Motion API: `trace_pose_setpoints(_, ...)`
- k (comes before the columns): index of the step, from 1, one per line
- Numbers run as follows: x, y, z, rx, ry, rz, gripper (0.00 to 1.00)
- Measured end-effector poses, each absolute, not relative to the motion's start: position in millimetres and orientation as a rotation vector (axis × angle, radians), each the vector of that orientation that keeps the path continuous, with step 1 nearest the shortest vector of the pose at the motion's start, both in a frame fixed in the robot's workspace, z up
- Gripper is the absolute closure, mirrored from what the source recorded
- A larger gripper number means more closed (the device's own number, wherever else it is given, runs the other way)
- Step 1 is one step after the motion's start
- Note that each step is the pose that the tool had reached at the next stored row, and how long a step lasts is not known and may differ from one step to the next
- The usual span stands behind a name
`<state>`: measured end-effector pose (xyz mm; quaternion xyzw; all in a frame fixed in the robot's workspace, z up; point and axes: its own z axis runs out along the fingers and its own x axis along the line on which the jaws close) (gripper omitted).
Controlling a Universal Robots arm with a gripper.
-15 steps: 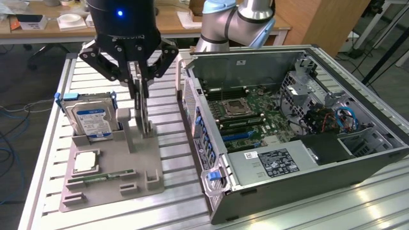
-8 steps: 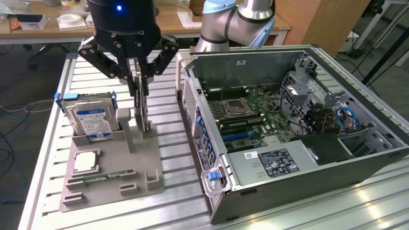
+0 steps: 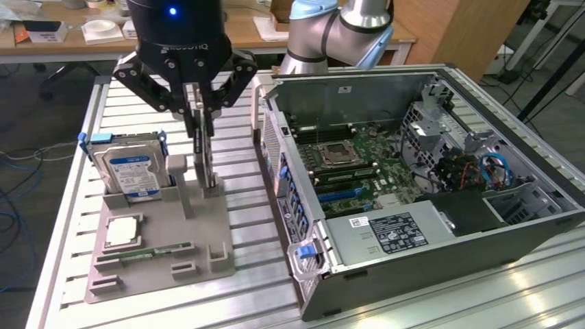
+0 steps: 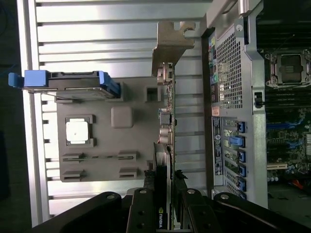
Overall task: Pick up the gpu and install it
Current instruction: 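Pick up the gpu and move the gpu toward the slot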
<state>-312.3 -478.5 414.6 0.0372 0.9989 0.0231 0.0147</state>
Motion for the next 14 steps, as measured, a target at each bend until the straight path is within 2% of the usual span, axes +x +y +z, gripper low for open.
trace_pose_setpoints(14, -303.0, -478.6, 414.5, 0.116, 3.109, 0.072, 0.74)
